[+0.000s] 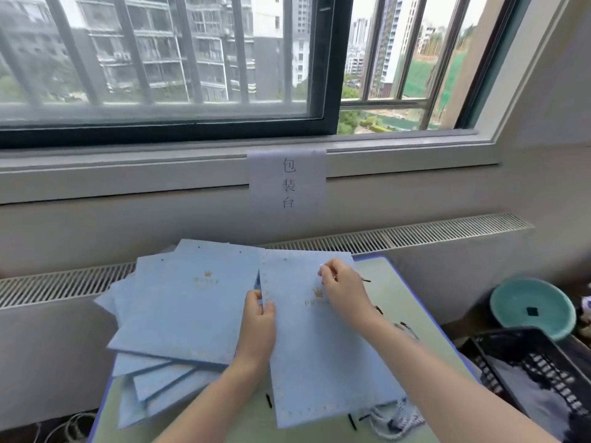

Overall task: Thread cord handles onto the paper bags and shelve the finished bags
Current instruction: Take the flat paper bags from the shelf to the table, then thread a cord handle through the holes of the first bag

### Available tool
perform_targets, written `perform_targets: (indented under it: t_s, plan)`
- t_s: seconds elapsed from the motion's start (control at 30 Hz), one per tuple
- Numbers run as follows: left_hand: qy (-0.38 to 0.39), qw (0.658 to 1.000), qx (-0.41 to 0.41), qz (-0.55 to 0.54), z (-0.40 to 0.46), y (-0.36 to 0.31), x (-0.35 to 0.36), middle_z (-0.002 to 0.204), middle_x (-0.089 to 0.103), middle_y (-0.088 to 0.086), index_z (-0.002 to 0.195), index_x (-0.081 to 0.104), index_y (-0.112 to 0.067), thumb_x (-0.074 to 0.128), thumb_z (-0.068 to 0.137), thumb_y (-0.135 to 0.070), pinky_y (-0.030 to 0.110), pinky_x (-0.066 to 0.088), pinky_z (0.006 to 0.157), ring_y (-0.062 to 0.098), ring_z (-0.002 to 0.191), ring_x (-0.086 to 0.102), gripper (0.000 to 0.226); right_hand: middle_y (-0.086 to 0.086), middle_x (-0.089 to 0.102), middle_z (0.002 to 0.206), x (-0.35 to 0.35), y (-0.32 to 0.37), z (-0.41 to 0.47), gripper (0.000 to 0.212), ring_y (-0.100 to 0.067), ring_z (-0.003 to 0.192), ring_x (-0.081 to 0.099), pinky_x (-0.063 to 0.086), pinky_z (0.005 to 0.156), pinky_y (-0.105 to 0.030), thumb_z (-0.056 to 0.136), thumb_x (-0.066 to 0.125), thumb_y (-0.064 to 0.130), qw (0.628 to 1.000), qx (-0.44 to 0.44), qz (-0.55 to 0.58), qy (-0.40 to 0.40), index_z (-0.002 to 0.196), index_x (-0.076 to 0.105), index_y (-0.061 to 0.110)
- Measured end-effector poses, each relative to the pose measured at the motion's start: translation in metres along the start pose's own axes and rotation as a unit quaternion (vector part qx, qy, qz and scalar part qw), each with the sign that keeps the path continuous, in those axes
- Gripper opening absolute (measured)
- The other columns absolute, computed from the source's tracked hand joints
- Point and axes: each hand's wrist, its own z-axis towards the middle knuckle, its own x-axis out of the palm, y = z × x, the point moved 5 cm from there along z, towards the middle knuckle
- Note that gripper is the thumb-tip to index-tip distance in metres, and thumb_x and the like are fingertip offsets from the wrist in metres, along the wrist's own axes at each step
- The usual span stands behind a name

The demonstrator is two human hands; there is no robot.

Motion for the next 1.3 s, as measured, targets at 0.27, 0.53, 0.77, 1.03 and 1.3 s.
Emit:
perform_targets:
  t_s: [0.27, 0.53, 0.77, 1.03, 1.3]
  plan:
    - [-0.052, 0.991, 0.118, -0.018, 0.010, 0.061, 0.030, 0.102, 0.063, 0.000, 0.110, 0.050, -0.023, 0.035, 0.100, -0.005, 0.038, 0.052, 0.080, 0.018, 0.091, 0.063, 0.025, -0.001, 0.061, 0.063, 0.024, -0.061, 0.009, 0.018, -0.002, 0.051, 0.052, 0.044, 0.060, -0.022, 0.099, 0.039, 0.010, 0.989, -0.126, 0.066, -0.042, 0.093, 0.055, 0.012]
    - [-0.043, 0.980, 0.184, 0.058, 0.016, 0.091, 0.045, 0.117, 0.063, -0.002, 0.127, 0.050, -0.019, 0.034, 0.099, -0.005, 0.044, 0.048, 0.095, 0.017, 0.107, 0.060, 0.036, 0.002, 0.063, 0.063, 0.020, -0.084, 0.002, 0.020, -0.006, 0.052, 0.052, 0.043, 0.053, -0.016, 0.100, 0.034, 0.009, 0.983, -0.142, 0.111, -0.034, 0.107, 0.051, 0.015]
    - [-0.021, 0.961, 0.225, 0.158, 0.018, 0.103, 0.065, 0.100, 0.057, -0.013, 0.100, 0.049, -0.026, 0.036, 0.093, 0.006, 0.004, 0.039, 0.072, 0.012, 0.093, 0.055, 0.035, 0.001, 0.066, 0.071, 0.006, -0.088, 0.014, 0.035, -0.024, 0.068, 0.057, 0.050, 0.065, -0.038, 0.095, 0.033, 0.004, 0.982, -0.168, 0.057, -0.065, 0.117, 0.051, 0.023]
    - [-0.040, 0.950, 0.208, 0.229, 0.031, 0.122, 0.067, 0.140, 0.038, 0.002, 0.141, 0.036, -0.013, 0.039, 0.094, 0.002, 0.009, 0.020, 0.091, 0.012, 0.129, 0.034, 0.049, 0.005, 0.066, 0.092, 0.040, -0.115, 0.005, 0.031, -0.020, 0.083, 0.056, 0.045, 0.075, -0.032, 0.097, 0.035, 0.012, 0.979, -0.175, -0.105, -0.027, 0.117, 0.056, 0.021]
    - [-0.031, 0.909, 0.254, 0.328, 0.028, 0.118, 0.072, 0.142, 0.030, 0.000, 0.142, 0.029, -0.014, 0.043, 0.091, -0.001, 0.008, 0.009, 0.099, 0.012, 0.132, 0.024, 0.055, 0.009, 0.065, 0.092, 0.048, -0.114, 0.013, 0.021, -0.015, 0.083, 0.057, 0.044, 0.075, -0.030, 0.096, 0.038, 0.026, 0.978, -0.120, -0.170, 0.034, 0.101, 0.058, 0.023]
